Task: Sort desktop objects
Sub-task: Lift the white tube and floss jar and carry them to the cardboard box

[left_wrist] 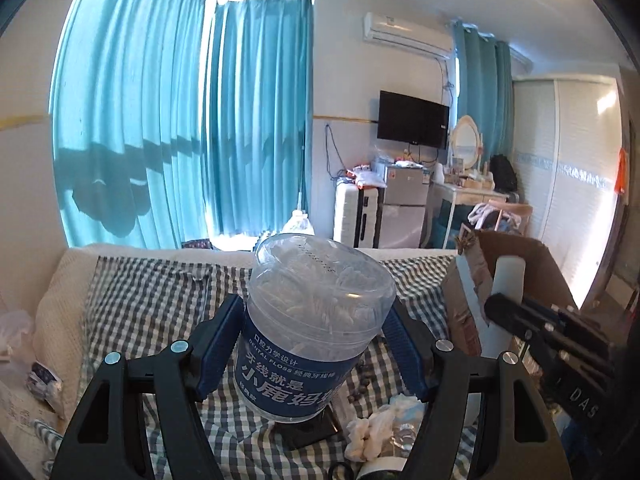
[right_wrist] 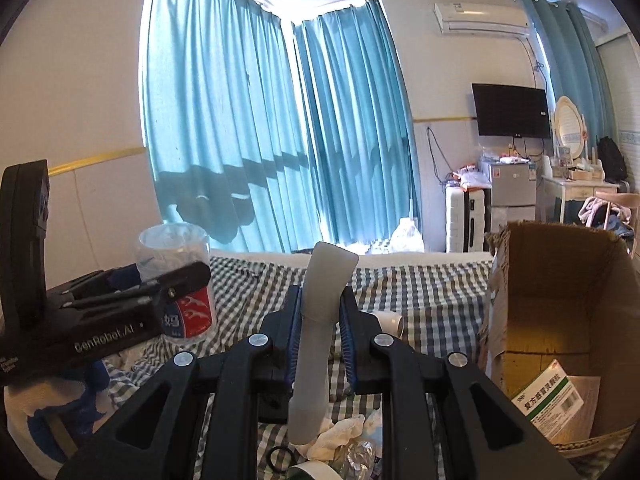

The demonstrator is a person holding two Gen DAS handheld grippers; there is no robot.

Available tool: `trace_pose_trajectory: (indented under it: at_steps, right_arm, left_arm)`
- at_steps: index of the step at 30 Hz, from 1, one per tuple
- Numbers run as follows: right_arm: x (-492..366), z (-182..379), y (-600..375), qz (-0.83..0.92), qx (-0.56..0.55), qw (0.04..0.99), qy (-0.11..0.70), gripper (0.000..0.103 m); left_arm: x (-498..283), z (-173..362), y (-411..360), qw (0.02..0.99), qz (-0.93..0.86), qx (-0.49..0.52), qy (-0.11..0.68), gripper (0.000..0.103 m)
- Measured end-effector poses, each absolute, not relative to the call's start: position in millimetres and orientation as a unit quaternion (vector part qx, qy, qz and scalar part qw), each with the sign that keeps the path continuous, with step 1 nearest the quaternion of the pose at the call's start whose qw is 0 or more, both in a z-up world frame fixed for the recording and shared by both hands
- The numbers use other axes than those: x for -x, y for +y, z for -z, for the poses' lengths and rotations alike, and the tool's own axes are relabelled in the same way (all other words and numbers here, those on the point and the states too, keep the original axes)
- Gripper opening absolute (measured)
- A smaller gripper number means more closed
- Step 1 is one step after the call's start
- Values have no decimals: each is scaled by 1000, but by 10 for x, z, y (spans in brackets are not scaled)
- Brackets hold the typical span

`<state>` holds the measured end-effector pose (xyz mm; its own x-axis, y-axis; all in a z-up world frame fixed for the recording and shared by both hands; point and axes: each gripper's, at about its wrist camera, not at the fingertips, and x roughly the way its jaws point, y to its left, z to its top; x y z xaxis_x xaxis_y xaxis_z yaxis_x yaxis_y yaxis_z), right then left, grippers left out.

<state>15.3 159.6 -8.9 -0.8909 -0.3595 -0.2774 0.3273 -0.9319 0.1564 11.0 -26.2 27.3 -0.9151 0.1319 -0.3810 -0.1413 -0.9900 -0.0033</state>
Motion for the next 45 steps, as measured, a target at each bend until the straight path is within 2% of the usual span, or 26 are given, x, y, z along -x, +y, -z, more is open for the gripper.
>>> trace_pose_trajectory:
  at_steps: [12,23,30,45]
  right_arm:
    - [-378,-156,2017,980,-113,152,-67,18]
    - [-505,-304,2438,993,-65,86,-50,18]
    - [-533,-326,2787,997,-48,37,-49,18]
    - [-696,-425,3239,998,-17,-18,-53,18]
  left_arm:
    - [-269,-422,66,94,-982,164,7,71]
    - [-282,-489,517,106,-986,132,7,71]
    - [-244,-626,673,147,-982,118,-28,71]
    - [-136,-806,1437,232,-967,108,-11,70]
